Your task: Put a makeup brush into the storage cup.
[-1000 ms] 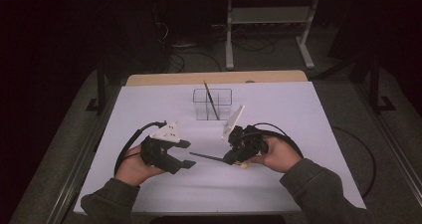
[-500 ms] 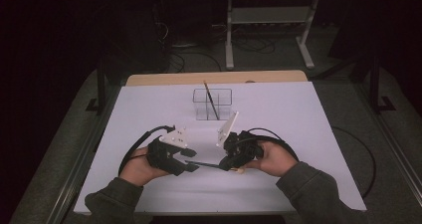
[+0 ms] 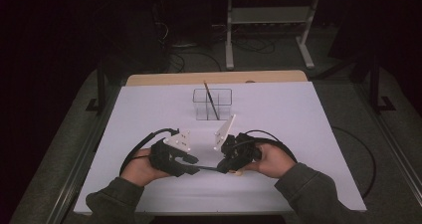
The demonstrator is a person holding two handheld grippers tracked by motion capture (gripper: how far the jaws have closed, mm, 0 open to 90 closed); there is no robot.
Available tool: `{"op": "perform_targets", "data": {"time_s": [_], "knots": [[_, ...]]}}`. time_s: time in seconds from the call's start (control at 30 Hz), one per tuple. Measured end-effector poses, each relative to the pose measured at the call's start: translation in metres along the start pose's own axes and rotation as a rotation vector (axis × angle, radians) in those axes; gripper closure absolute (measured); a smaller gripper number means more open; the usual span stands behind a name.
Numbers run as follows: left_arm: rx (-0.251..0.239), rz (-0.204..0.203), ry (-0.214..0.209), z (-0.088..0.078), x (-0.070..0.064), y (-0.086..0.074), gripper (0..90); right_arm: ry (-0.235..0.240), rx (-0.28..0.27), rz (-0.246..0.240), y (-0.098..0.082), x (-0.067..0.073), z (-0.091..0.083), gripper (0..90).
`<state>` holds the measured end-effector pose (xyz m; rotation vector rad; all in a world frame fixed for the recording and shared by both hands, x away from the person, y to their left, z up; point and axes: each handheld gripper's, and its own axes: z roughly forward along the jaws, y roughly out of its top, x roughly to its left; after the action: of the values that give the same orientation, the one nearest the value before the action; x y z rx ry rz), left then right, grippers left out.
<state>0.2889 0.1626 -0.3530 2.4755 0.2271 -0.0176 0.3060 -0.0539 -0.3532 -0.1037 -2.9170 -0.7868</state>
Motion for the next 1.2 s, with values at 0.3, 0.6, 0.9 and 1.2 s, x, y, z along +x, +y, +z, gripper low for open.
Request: {"op": "perform_targets", "data": {"time_s": [0.3,0.6,0.9,1.2], "knots": [[0.028,0.004,-0.019,0.0038,0.0000,-0.0017,69.3,0.011,0.006,-0.010,0.0025,0.0024,0.0006,82.9],[0.039,0.018,-0.055,0.0067,-0.0003,-0.0006,80.0,0.017,0.009,-0.014,0.0030,0.0026,0.0003,82.9],[0.052,0.043,-0.096,0.0093,-0.0024,-0.0012,84.4,0.012,0.013,-0.068,0.0022,0.0045,0.0004,82.7],[0.038,0.055,-0.083,0.0061,-0.0034,-0.0056,84.8,0.022,-0.022,-0.044,-0.0044,-0.0007,-0.0053,73.0]]}}
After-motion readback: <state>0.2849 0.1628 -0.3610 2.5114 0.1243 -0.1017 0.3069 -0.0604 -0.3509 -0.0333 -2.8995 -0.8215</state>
